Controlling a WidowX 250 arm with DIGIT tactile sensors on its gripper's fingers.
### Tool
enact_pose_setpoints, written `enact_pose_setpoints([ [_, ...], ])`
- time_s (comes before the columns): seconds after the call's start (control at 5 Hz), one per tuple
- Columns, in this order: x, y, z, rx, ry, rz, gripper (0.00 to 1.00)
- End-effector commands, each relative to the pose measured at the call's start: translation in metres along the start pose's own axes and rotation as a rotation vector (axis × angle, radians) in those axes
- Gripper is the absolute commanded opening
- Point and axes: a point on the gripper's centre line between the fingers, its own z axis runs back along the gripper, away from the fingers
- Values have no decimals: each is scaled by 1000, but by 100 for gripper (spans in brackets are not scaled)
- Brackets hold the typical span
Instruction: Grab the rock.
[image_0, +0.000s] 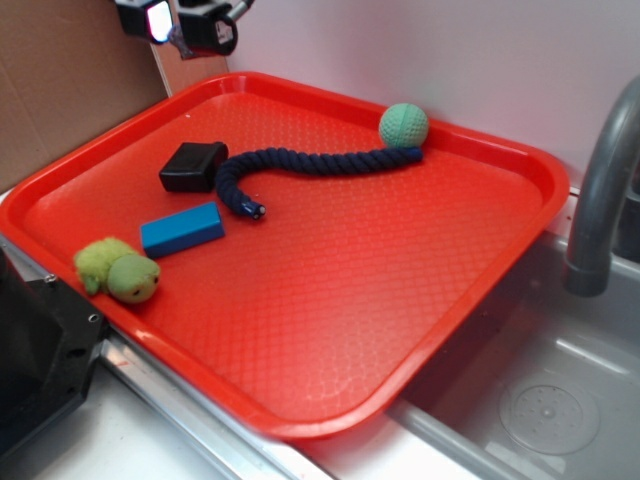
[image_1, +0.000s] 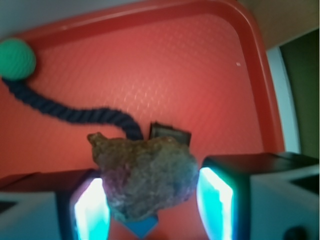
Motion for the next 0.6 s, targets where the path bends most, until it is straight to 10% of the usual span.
enact_pose_setpoints([
  [0.0, -10, -30, 18, 54, -83, -201, 0],
  [0.4, -20, -32, 15, 24, -82, -272, 0],
])
